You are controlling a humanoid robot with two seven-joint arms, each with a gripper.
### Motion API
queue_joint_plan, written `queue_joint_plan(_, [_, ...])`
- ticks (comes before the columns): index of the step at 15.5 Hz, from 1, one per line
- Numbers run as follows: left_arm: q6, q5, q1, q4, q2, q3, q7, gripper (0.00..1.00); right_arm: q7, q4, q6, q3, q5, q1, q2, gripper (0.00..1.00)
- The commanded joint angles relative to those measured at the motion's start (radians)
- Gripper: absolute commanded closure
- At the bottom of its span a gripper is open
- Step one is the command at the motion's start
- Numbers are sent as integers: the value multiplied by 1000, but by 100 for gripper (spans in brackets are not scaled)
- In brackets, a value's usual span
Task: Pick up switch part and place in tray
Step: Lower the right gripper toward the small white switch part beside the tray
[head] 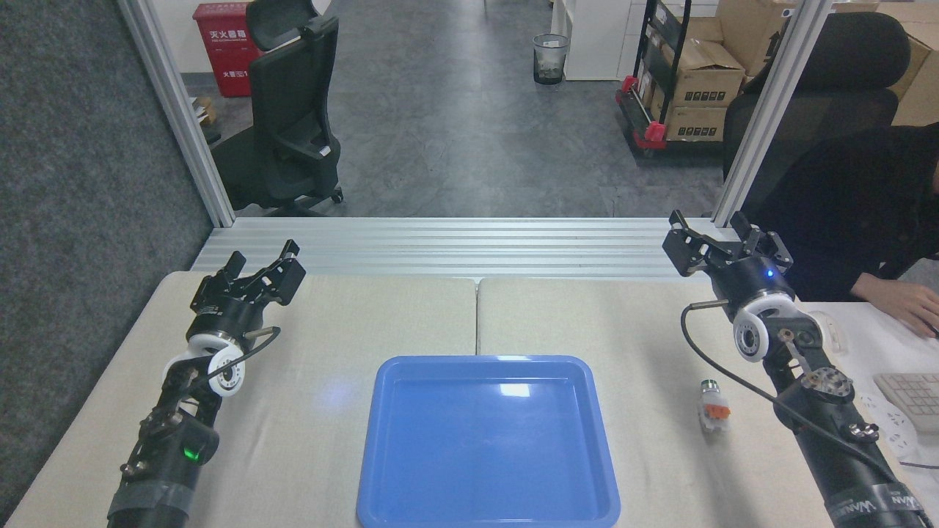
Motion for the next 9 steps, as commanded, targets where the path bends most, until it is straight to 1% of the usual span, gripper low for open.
queue_joint_plan(1, [0,0,0,0,0,-23,0,0,0,-12,66,18,62,27,-44,7])
queue_joint_plan(2, [0,0,0,0,0,-23,0,0,-2,-25,88,23,94,26,-34,7])
queue_joint_plan(3, [0,0,0,0,0,-23,0,0,0,-33,118,32,102,28,-32,7])
queue_joint_plan(6, [0,0,0,1,0,-23,0,0,0,-65,161,75,102,46,-23,6])
queue_joint_plan(8, [0,0,0,0,0,-23,0,0,1,-93,170,77,102,60,16,4])
queue_joint_plan(9, [0,0,0,0,0,-23,1,0,3,-97,174,77,102,60,17,2])
